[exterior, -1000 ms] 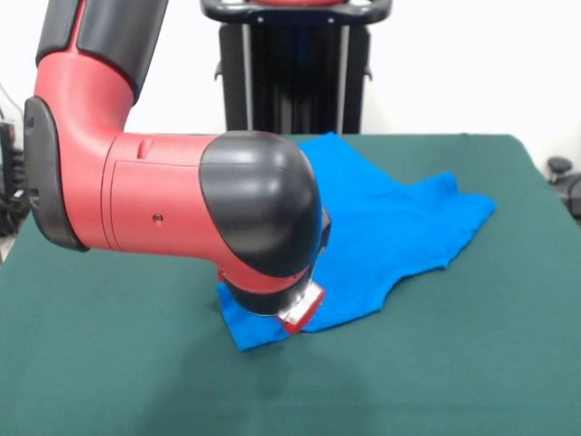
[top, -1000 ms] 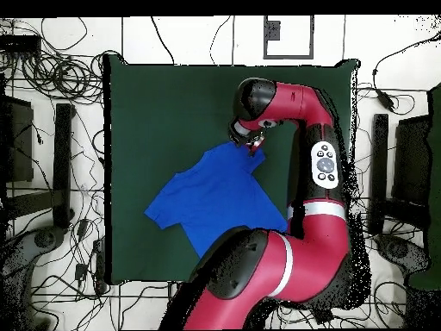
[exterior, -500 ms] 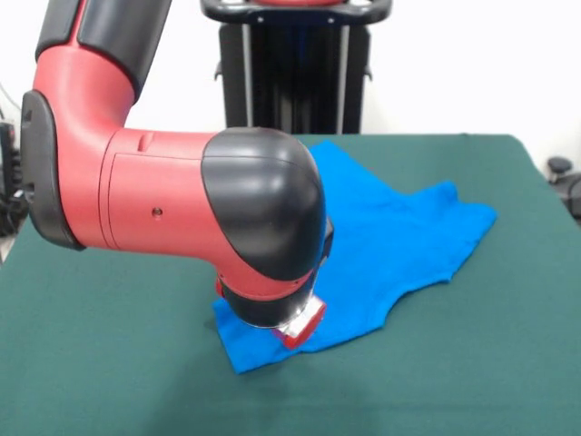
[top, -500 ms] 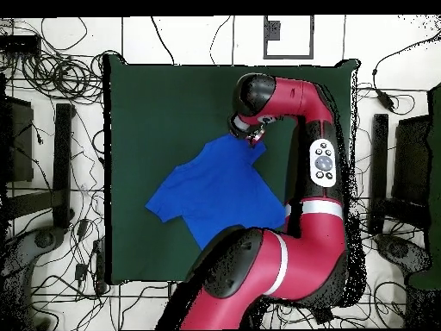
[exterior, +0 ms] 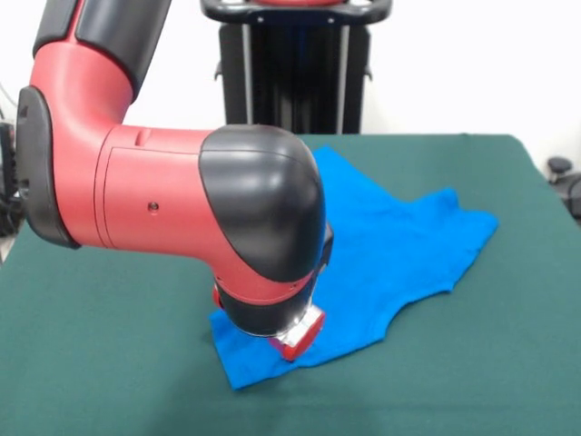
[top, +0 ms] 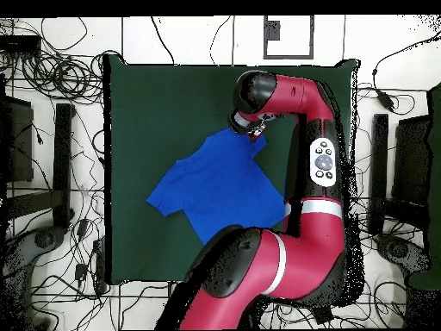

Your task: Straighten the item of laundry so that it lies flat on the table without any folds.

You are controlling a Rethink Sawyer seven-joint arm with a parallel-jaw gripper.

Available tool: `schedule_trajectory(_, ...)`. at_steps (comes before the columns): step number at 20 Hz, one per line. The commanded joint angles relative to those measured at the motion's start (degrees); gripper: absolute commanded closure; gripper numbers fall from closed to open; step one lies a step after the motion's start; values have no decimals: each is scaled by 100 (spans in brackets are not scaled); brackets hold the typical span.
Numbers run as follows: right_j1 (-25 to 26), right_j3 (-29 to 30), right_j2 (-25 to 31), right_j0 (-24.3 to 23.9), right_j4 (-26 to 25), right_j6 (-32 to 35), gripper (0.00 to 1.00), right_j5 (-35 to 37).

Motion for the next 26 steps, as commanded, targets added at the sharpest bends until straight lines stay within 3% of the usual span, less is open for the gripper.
schedule_trajectory(1, 382, 140, 202, 271, -88, 109, 0, -1529)
schedule_trajectory(13, 8, 589, -89, 350, -31, 451, 0, -1536)
schedule_trajectory(26, -740, 1731, -427, 329, 280, 381, 0, -1531)
